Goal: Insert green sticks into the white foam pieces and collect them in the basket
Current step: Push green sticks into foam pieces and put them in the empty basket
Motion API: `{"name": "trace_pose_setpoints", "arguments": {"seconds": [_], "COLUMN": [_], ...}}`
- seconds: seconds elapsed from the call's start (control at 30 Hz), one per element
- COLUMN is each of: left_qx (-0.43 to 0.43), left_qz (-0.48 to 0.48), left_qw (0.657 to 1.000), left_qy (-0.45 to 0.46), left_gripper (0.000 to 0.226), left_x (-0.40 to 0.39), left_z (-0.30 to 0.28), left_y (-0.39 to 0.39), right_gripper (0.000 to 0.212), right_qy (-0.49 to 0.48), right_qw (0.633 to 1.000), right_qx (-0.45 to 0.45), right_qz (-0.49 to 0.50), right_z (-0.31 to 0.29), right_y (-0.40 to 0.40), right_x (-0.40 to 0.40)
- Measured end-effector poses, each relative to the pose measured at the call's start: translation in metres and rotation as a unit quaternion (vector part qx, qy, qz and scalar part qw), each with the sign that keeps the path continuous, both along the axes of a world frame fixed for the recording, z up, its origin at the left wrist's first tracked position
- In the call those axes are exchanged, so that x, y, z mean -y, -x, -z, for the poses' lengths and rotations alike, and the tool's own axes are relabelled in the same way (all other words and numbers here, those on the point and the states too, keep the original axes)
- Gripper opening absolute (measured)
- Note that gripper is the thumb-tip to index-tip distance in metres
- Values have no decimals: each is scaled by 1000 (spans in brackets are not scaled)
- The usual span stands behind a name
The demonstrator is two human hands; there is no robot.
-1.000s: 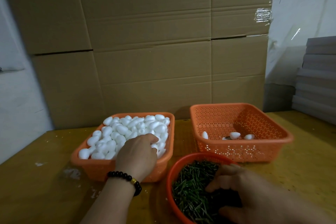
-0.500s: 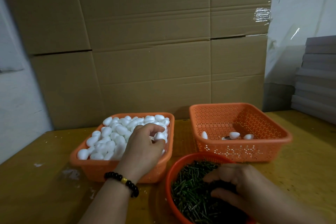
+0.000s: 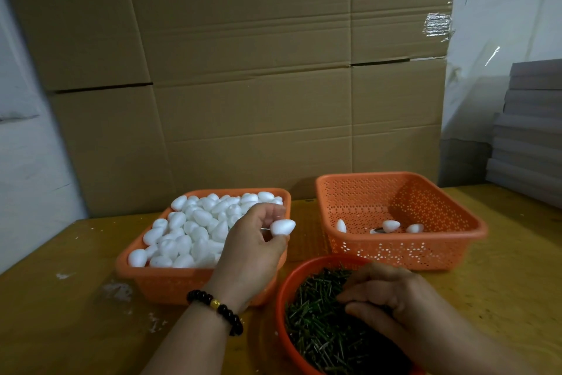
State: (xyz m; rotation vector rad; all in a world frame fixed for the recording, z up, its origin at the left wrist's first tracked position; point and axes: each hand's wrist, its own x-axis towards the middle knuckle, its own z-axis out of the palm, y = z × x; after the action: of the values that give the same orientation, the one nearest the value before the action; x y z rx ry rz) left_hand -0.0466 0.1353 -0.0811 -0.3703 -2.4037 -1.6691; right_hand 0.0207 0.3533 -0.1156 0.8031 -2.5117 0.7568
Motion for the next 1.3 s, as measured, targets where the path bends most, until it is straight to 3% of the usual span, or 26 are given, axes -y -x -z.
{"name": "trace_pose_setpoints", "arguments": {"seconds": [0.2,0.37,0.63,1.03,1.3], "left_qx": [11,56,222,340,371], "left_qz": [26,61,200,260,260], "left_qw": [999,989,883,788,774], "left_qy": [-26,-119,-360,-442,-443], "left_gripper": [30,20,34,21,19], "left_x": [-5,-14,-20,-30,-38], "left_z": [-1,-2,-7,-10,-7], "left_y": [-5,-11,-17,-26,-32], "right_gripper": [21,18,29,10,22], "right_qy": [44,76,132,228,189], "right_qw": [999,995,981,944,934], "right_qx": [-16,-52,-127,-208,-256], "right_qz": [20,38,61,115,160], "right_z": [-1,-1,6,8,2], "right_y": [-2,-3,0,0,-1], "right_x": [1,5,6,8,11]}}
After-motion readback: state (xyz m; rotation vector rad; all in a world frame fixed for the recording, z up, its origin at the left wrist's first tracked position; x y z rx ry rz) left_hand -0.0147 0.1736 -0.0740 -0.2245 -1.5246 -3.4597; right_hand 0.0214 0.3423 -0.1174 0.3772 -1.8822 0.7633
